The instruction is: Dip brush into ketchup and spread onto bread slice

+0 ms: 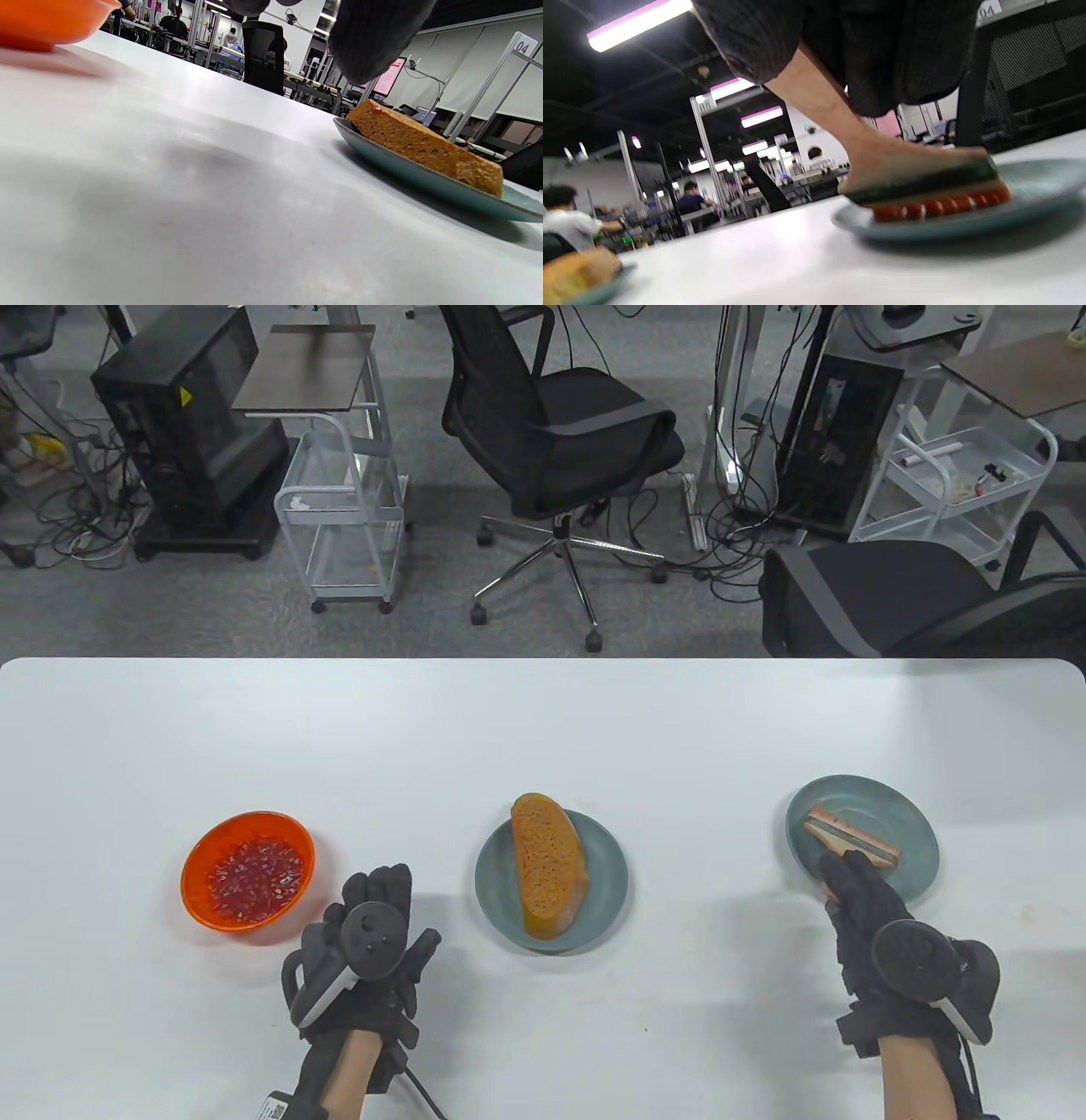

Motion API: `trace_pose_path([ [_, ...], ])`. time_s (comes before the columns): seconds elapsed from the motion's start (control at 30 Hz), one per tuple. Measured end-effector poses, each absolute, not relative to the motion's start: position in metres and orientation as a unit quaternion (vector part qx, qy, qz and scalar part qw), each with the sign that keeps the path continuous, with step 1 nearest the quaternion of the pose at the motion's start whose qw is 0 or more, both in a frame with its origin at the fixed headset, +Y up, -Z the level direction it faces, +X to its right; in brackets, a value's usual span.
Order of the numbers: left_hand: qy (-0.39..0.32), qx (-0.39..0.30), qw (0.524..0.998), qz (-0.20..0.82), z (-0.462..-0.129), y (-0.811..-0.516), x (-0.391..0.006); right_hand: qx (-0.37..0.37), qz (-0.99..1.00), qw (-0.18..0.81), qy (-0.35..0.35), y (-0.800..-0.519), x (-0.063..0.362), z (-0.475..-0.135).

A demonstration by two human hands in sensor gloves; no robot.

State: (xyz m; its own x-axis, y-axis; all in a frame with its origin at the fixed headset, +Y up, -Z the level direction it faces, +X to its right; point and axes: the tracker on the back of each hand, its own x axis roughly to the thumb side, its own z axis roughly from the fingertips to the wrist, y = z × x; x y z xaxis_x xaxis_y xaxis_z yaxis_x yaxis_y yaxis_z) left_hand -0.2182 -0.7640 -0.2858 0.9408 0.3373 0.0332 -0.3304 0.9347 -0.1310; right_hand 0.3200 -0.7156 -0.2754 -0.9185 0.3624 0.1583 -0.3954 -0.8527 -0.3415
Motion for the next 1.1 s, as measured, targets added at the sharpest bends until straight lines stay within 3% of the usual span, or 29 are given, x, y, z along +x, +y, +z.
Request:
trace_pose_path([
  [0.13, -0.045, -0.046, 0.982, 0.176, -0.282, -0.755, -0.215, 0.066, 0.941, 0.247, -0.224, -0.699, 0.309, -0.268],
  [0.3, -0.096, 0.023, 0.974, 0.202, -0.271, -0.737, -0.203, 0.118, 0.909, 0.313, -0.250, -0.684, 0.273, -0.262],
  [0.43, -0.161, 0.121, 0.953, 0.226, -0.258, -0.718, -0.185, 0.186, 0.887, 0.345, -0.243, -0.674, 0.216, -0.261],
  [0.6, -0.209, 0.197, 0.932, 0.224, -0.242, -0.703, -0.166, 0.297, 0.868, 0.325, -0.230, -0.671, 0.135, -0.254],
  [0.8, -0.232, 0.206, 0.934, 0.177, -0.233, -0.696, -0.154, 0.382, 0.835, 0.323, -0.227, -0.677, 0.072, -0.240],
  [0.93, -0.230, 0.203, 0.946, 0.110, -0.230, -0.696, -0.149, 0.407, 0.829, 0.321, -0.208, -0.682, 0.057, -0.236],
  [1.1, -0.219, 0.196, 0.951, 0.096, -0.229, -0.696, -0.146, 0.408, 0.824, 0.342, -0.193, -0.688, 0.052, -0.236],
])
